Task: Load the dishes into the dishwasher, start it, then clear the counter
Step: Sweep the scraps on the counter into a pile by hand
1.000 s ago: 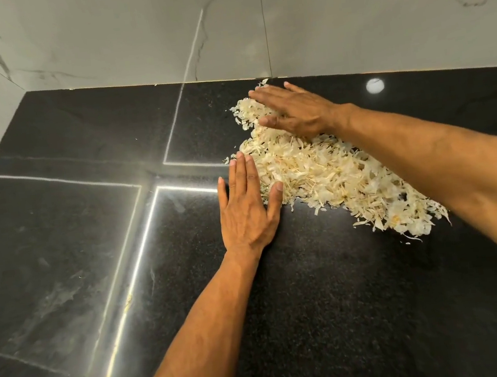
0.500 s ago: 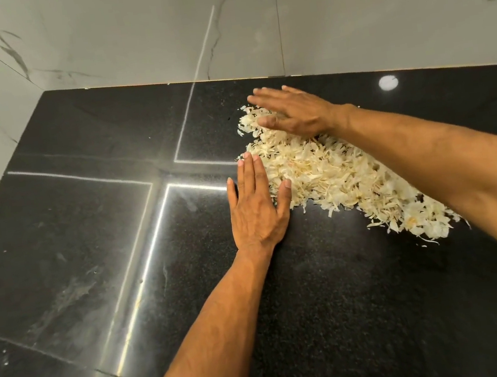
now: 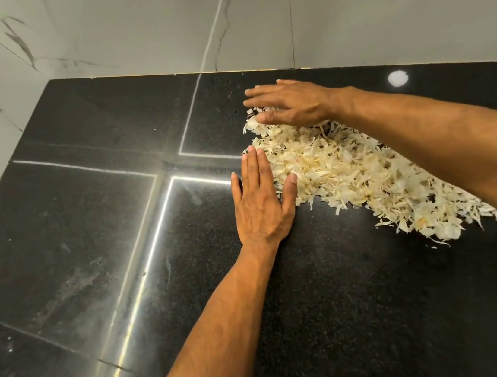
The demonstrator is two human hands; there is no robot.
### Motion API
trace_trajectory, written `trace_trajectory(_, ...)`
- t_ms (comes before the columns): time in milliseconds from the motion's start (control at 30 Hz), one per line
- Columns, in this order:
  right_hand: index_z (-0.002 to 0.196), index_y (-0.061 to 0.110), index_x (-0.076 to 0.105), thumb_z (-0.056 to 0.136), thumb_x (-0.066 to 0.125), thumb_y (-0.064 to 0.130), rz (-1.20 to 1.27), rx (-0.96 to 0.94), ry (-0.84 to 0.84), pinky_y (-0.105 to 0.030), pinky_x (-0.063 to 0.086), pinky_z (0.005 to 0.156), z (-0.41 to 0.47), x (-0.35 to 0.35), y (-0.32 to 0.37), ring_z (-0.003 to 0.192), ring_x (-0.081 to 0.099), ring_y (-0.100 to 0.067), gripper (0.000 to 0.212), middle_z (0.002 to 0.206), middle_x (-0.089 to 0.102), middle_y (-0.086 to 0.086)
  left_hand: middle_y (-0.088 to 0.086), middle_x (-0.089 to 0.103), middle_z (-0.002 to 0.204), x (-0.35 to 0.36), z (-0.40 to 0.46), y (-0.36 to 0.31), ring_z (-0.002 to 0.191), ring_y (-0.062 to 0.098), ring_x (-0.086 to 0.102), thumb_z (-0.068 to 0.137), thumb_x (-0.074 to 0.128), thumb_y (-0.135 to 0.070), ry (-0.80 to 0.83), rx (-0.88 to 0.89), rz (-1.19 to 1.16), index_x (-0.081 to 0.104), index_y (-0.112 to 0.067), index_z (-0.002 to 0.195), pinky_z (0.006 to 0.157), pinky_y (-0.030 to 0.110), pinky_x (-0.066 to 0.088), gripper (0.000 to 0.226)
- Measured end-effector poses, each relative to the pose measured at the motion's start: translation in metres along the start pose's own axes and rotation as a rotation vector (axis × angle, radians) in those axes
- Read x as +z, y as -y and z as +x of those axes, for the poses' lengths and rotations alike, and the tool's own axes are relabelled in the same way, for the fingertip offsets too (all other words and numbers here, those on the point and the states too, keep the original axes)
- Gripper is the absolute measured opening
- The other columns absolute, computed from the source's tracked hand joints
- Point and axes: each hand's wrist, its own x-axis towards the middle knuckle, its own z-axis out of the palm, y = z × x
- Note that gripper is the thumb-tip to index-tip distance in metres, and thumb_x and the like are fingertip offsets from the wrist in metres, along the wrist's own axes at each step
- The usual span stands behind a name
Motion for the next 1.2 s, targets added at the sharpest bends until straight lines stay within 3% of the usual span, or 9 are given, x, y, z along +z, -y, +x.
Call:
trace_trajectory(233, 0.156, 0.018, 0.014, 0.103, 0.023, 0.053, -0.055, 0.018, 0.087, -0.045, -0.002, 0.122, 0.04, 0.008, 0.017, 0.15, 0.0, -0.014, 0.064, 0.164, 0.008, -0.001, 0.003, 0.003, 0.163, 0.0, -0.001, 0.001, 0.15, 0.014, -0.003, 0.096, 0.014, -0.06, -0.015, -0.016, 0.013, 0.008, -0.014, 0.155, 0.122, 0.042, 0.002, 0.076)
trace_trajectory(333, 0.155, 0.018, 0.016, 0.104, 0.024, 0.047, -0.017, -0.032, 0.067, -0.042, -0.009, 0.12, 0.031, 0.016, 0.017, 0.15, -0.002, -0.012, 0.059, 0.163, 0.008, 0.0, 0.005, 0.004, 0.163, -0.001, -0.001, 0.0, 0.15, 0.015, -0.001, 0.096, 0.013, -0.061, -0.035, -0.008, 0.006, 0.009, -0.013, 0.155, 0.122, 0.042, 0.002, 0.077)
trace_trajectory(433, 0.153, 0.018, 0.023, 0.104, 0.024, 0.046, 0.0, -0.103, 0.125, -0.042, -0.007, 0.122, 0.006, 0.014, 0.016, 0.15, 0.0, -0.011, 0.056, 0.163, 0.011, 0.001, 0.005, 0.005, 0.163, -0.001, 0.0, -0.001, 0.15, 0.015, 0.0, 0.094, 0.006, -0.065, -0.039, -0.004, -0.005, 0.009, -0.013, 0.155, 0.122, 0.042, 0.002, 0.081)
trace_trajectory(600, 0.153, 0.026, 0.023, 0.096, 0.02, 0.059, -0.028, -0.116, 0.103, -0.033, -0.001, 0.12, -0.045, 0.013, 0.012, 0.148, 0.009, -0.009, 0.066, 0.161, 0.016, 0.005, 0.004, 0.006, 0.163, 0.0, -0.001, 0.0, 0.15, 0.015, 0.001, 0.094, 0.006, -0.065, -0.047, 0.014, 0.007, 0.009, -0.012, 0.155, 0.122, 0.042, 0.001, 0.081)
trace_trajectory(833, 0.155, 0.021, 0.017, 0.088, 0.011, 0.077, 0.039, 0.255, -0.045, -0.042, -0.004, 0.122, -0.086, -0.002, -0.036, 0.149, 0.003, -0.01, 0.088, 0.163, 0.013, 0.0, 0.003, 0.002, 0.163, -0.001, -0.001, -0.002, 0.15, 0.013, -0.002, 0.094, 0.008, -0.064, -0.021, 0.016, 0.029, 0.007, -0.012, 0.155, 0.121, 0.038, -0.004, 0.08)
trace_trajectory(933, 0.156, 0.02, 0.01, 0.075, 0.0, 0.089, 0.066, 0.198, -0.042, -0.033, -0.011, 0.117, -0.092, 0.012, -0.024, 0.147, -0.001, -0.005, 0.106, 0.163, 0.007, 0.001, 0.003, 0.003, 0.163, -0.001, -0.001, -0.002, 0.15, 0.014, -0.001, 0.094, 0.009, -0.063, -0.032, 0.016, 0.03, 0.008, -0.012, 0.155, 0.122, 0.039, -0.003, 0.079)
trace_trajectory(1067, 0.156, 0.021, 0.007, 0.077, 0.003, 0.088, 0.097, 0.095, -0.006, -0.028, -0.008, 0.117, -0.102, 0.022, -0.005, 0.144, 0.0, -0.001, 0.103, 0.162, 0.004, 0.003, 0.003, 0.005, 0.163, 0.0, -0.002, -0.002, 0.15, 0.014, 0.0, 0.094, 0.008, -0.064, -0.033, 0.023, 0.027, 0.009, -0.012, 0.155, 0.122, 0.04, -0.001, 0.08)
trace_trajectory(1200, 0.156, 0.019, 0.007, 0.071, -0.001, 0.092, 0.113, 0.203, -0.092, -0.03, -0.005, 0.118, -0.118, 0.011, -0.014, 0.147, 0.002, -0.008, 0.112, 0.163, 0.004, -0.001, 0.004, 0.005, 0.163, 0.0, -0.002, -0.001, 0.15, 0.015, 0.001, 0.094, 0.006, -0.065, -0.034, 0.022, 0.034, 0.008, -0.012, 0.155, 0.122, 0.04, 0.0, 0.081)
